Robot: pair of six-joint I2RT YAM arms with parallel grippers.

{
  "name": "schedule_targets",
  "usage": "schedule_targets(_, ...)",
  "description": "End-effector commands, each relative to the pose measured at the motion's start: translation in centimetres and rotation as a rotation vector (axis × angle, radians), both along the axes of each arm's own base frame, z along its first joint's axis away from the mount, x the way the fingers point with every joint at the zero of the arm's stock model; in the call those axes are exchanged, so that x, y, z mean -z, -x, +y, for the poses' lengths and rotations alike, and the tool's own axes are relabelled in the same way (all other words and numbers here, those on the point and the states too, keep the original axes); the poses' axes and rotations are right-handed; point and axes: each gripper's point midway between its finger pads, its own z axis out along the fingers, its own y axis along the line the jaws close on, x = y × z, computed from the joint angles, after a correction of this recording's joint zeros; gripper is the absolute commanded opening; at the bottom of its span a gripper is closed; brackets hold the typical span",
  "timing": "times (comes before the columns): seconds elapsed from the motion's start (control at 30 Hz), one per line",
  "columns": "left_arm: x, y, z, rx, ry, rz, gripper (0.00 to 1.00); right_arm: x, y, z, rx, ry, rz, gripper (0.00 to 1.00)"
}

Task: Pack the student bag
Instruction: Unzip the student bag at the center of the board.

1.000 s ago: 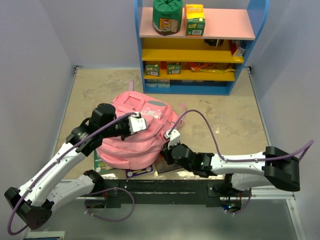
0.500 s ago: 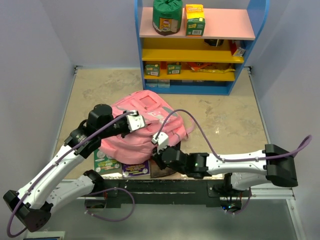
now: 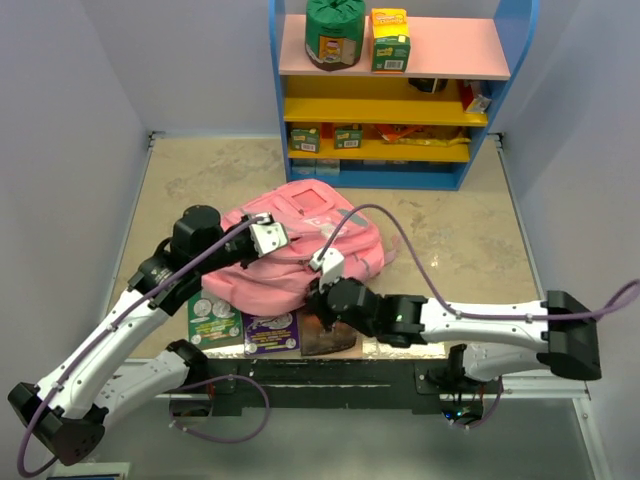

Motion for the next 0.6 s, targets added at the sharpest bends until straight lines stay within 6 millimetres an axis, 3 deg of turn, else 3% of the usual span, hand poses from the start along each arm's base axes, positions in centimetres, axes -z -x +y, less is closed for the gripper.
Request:
schedule_targets(0.0, -3.9, -1.5, 0.5, -0.064, 0.094, -0.111, 0.00, -6.0, -5.2, -2.0, 0.109, -0.217, -0.017, 0.00)
schedule_targets(0.13, -4.4, -0.3, 1.2, -0.031, 0.087, -0.103, 0.00, -5.7, -9.3, -2.9, 0.144, -0.160, -0.041, 0.00)
schedule_targets(0.17, -3.9, 0.9, 0.9, 0.029, 0.079, -0.071, 0.00, -3.8, -10.4, -2.6, 0.140, -0.110, -0.014, 0.00)
schedule_targets(0.2, -4.8, 1.8, 0.8, 0.066, 0.089, -0.075, 0.00, -4.0, -11.2, -2.2, 0.134, -0.092, -0.028, 0.00)
schedule_targets(0.23, -4.1, 3.0, 0.8, 0.106, 0.074, -0.026, 0.00, -3.2, -11.7, -1.9, 0.130, -0.068, -0.023, 0.00)
schedule_targets(0.27, -4.4, 4.3, 0.2, 0.181, 0.082, -0.019, 0.00, -1.7, -12.3, -1.6, 0.123, -0.035, 0.000, 0.00)
schedule_targets(0.37, -5.2, 6.8, -0.2, 0.276, 0.097, 0.028, 0.00, -0.2, -13.4, -1.1, 0.101, -0.007, 0.014, 0.00)
schedule_targets(0.47, -5.3, 7.7, -0.2, 0.309, 0.092, 0.036, 0.00, -0.4, -13.7, -1.4, 0.091, -0.016, 0.011, 0.00)
schedule_targets(0.5, -4.8, 7.3, 0.1, 0.292, 0.076, 0.033, 0.05, -0.2, -13.3, -1.8, 0.092, -0.011, 0.024, 0.00)
schedule_targets(0.53, -3.9, 6.9, 0.4, 0.283, 0.037, 0.023, 0.56, -0.5, -13.0, -2.0, 0.089, -0.024, 0.024, 0.00)
schedule_targets(0.57, -1.6, 6.0, 0.9, 0.252, -0.030, 0.050, 0.70, -0.7, -12.6, -2.2, 0.088, -0.037, 0.026, 0.00)
